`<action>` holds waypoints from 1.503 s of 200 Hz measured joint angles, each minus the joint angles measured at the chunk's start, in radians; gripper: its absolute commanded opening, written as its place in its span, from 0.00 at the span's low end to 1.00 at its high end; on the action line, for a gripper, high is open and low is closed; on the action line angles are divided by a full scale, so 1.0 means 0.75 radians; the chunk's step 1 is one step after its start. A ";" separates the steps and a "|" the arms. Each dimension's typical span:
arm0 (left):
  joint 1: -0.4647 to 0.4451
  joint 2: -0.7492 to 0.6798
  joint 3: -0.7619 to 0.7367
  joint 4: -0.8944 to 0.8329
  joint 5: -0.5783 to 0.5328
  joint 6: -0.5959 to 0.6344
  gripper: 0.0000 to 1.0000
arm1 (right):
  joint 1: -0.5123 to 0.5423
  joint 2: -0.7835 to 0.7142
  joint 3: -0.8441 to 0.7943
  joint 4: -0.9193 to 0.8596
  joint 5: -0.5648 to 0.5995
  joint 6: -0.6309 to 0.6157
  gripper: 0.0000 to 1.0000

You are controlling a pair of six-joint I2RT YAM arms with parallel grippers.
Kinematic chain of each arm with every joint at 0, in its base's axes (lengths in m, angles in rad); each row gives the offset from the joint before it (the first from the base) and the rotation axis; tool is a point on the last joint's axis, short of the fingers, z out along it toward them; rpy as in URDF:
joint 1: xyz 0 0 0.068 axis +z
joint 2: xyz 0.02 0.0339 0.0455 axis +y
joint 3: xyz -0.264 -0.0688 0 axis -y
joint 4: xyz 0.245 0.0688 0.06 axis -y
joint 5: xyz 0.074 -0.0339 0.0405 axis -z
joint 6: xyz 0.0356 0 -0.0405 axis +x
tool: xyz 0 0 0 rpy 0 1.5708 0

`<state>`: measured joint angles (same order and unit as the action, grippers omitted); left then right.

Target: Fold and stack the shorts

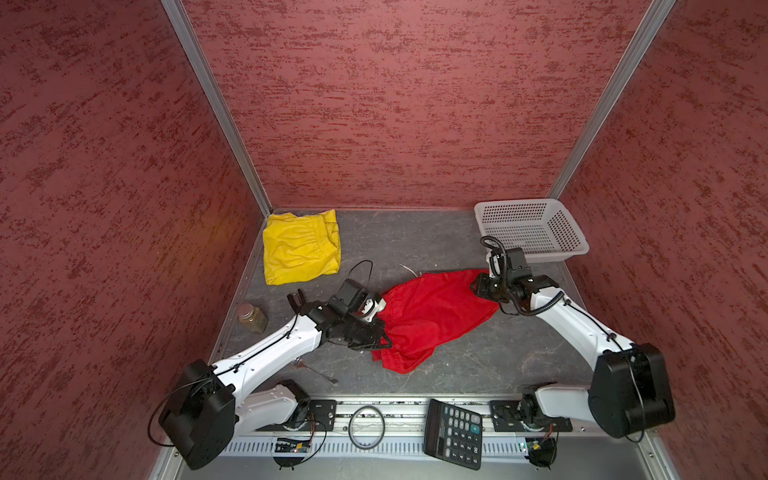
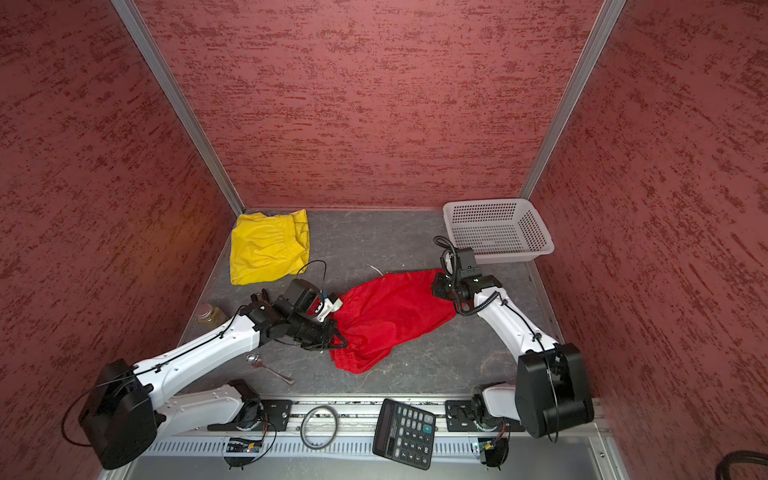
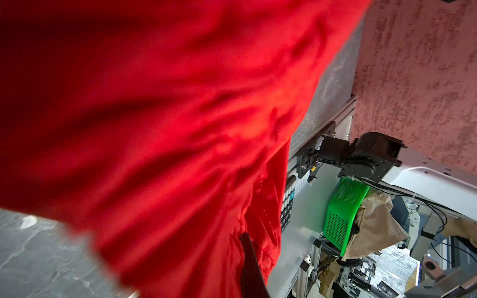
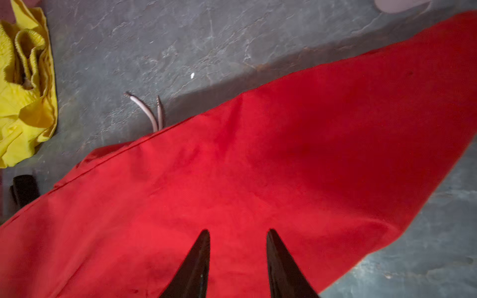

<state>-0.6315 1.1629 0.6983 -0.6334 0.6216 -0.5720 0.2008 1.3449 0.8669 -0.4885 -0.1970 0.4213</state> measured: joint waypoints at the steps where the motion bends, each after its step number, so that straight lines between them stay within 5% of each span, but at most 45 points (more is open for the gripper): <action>1: 0.001 0.000 -0.001 -0.002 0.000 -0.002 0.32 | -0.001 0.002 -0.001 0.002 0.000 0.000 0.38; 41: 0.091 0.000 -0.012 -0.020 -0.025 -0.016 0.78 | -0.014 0.055 -0.027 0.047 0.000 0.001 0.38; 93: 0.190 0.001 0.072 0.046 0.006 -0.036 0.98 | -0.019 0.053 -0.058 0.068 0.000 0.000 0.38; 135: 0.214 0.103 0.072 0.195 0.012 -0.088 1.00 | -0.022 0.029 -0.061 0.067 0.001 0.000 0.38; 151: 0.214 0.184 0.074 0.255 0.012 -0.104 0.94 | -0.024 0.023 -0.061 0.067 0.001 0.001 0.38; 175: 0.216 0.289 0.105 0.326 0.007 -0.142 0.28 | -0.026 0.015 -0.061 0.067 0.000 0.001 0.38; 203: 0.241 0.372 0.285 0.328 0.003 -0.141 0.01 | -0.028 0.005 -0.061 0.067 -0.001 0.001 0.37; 259: 0.413 0.693 1.404 0.110 -0.023 -0.025 0.00 | -0.034 -0.078 -0.061 0.067 -0.001 0.017 0.33; 300: 0.402 0.920 2.198 -0.037 0.071 -0.019 0.00 | -0.038 -0.298 -0.061 0.083 0.059 0.033 0.33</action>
<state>-0.3302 1.8526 2.3470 -0.6609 0.6746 -0.5861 0.1726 1.1213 0.8215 -0.4259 -0.1528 0.4461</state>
